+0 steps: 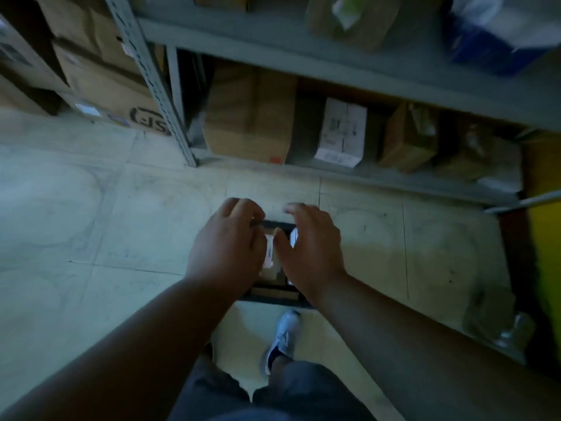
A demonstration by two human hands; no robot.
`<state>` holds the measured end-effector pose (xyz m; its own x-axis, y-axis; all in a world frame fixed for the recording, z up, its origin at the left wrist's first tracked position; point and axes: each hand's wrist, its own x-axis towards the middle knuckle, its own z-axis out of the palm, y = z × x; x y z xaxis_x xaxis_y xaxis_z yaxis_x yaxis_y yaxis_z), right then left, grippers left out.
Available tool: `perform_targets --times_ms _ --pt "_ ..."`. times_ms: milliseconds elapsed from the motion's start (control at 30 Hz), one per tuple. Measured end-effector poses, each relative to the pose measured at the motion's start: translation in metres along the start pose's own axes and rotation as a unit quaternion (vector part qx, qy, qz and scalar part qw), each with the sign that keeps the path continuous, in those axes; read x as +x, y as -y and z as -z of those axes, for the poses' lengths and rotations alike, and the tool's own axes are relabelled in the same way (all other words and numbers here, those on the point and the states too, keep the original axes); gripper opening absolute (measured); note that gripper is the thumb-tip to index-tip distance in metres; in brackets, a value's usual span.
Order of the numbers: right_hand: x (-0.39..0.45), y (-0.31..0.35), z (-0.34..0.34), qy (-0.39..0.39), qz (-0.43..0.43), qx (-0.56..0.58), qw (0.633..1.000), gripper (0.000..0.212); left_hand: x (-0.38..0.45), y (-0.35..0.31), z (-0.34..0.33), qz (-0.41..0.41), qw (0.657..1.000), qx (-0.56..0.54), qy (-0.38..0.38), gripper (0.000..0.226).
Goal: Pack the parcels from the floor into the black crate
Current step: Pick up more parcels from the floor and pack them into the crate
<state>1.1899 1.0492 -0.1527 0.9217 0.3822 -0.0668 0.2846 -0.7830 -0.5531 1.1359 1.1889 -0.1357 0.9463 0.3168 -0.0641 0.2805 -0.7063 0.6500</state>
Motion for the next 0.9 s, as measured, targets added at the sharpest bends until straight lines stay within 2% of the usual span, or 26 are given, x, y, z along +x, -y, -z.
perform_targets --times_ms 67,200,367,467,533,600,700,800,900 --pt "-0.006 0.034 0.042 -0.027 0.06 0.026 0.998 0.038 -0.012 -0.029 0.046 -0.025 0.999 -0.026 -0.035 0.02" --pt "-0.021 0.086 0.108 -0.088 0.126 0.046 0.987 0.038 -0.03 -0.052 0.111 -0.063 0.997 -0.031 -0.033 0.026" --pt "-0.039 0.135 0.148 -0.189 0.125 0.061 0.972 0.042 -0.023 -0.061 0.18 -0.135 0.987 -0.031 -0.085 0.031" --pt "-0.052 0.153 0.157 -0.234 0.104 0.077 0.963 0.052 -0.016 -0.07 0.203 -0.192 0.978 -0.031 -0.081 0.031" --pt "-0.064 0.156 0.161 -0.242 0.08 0.098 0.962 0.066 -0.014 -0.075 0.209 -0.227 0.97 -0.046 -0.071 0.034" --pt "-0.079 0.153 0.163 -0.235 0.042 0.117 0.964 0.08 -0.017 -0.079 0.205 -0.245 0.966 -0.071 -0.039 0.045" --pt "-0.107 0.135 0.167 -0.268 -0.029 0.136 0.953 0.095 -0.025 -0.096 0.185 -0.269 0.959 -0.088 0.024 0.062" --pt "-0.14 0.11 0.177 -0.317 -0.079 0.111 0.939 0.093 -0.037 -0.121 0.158 -0.311 0.942 -0.105 0.07 0.063" --pt "-0.178 0.08 0.194 -0.363 -0.127 0.101 0.918 0.085 -0.053 -0.156 0.128 -0.332 0.926 -0.14 0.115 0.056"
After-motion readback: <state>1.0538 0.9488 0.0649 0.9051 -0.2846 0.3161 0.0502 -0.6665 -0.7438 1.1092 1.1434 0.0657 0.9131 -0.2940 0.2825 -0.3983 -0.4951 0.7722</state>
